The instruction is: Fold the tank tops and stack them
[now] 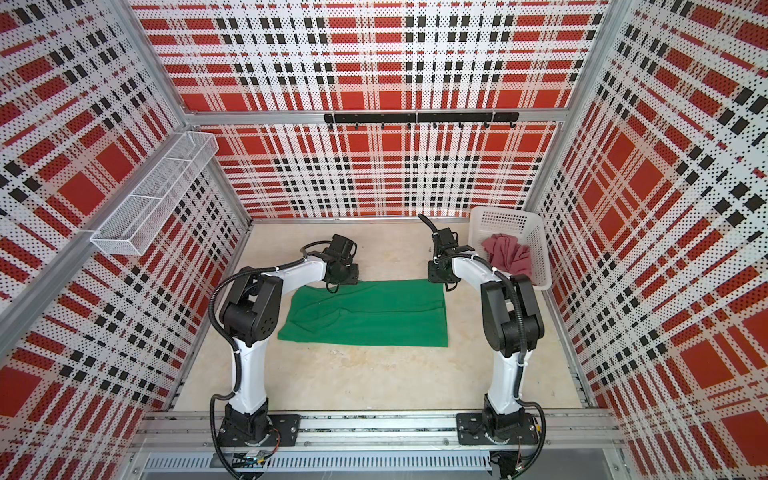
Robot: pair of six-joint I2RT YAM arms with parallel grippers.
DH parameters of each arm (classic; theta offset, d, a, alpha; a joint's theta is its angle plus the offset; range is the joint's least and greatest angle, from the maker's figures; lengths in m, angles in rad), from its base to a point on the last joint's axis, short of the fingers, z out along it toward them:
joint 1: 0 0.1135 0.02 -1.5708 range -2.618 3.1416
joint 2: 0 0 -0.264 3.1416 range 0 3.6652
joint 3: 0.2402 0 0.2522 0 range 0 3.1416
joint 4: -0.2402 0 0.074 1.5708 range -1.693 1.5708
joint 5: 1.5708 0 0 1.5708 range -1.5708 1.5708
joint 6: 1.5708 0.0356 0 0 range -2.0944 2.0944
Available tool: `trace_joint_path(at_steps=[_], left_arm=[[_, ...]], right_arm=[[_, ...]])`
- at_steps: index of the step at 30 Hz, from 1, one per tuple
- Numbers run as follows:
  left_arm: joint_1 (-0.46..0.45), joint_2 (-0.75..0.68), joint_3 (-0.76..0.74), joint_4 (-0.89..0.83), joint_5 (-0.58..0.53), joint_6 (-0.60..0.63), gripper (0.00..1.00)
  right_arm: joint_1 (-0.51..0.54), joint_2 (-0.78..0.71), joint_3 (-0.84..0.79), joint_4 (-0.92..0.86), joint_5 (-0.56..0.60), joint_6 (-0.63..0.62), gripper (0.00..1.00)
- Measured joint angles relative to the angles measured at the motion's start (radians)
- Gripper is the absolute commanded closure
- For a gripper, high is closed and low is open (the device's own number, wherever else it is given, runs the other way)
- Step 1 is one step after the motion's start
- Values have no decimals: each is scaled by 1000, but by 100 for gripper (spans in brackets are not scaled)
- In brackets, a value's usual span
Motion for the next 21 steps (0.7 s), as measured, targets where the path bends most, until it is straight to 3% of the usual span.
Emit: trace_joint_path(at_steps=[17, 21], left_arm=[[-2, 24, 24, 21, 24, 1, 100], [-2, 24, 20, 24, 24, 0, 100]], right_arm=[[-9, 144, 74, 6, 45, 2, 62], [-9, 145, 73, 16, 44, -1, 71]])
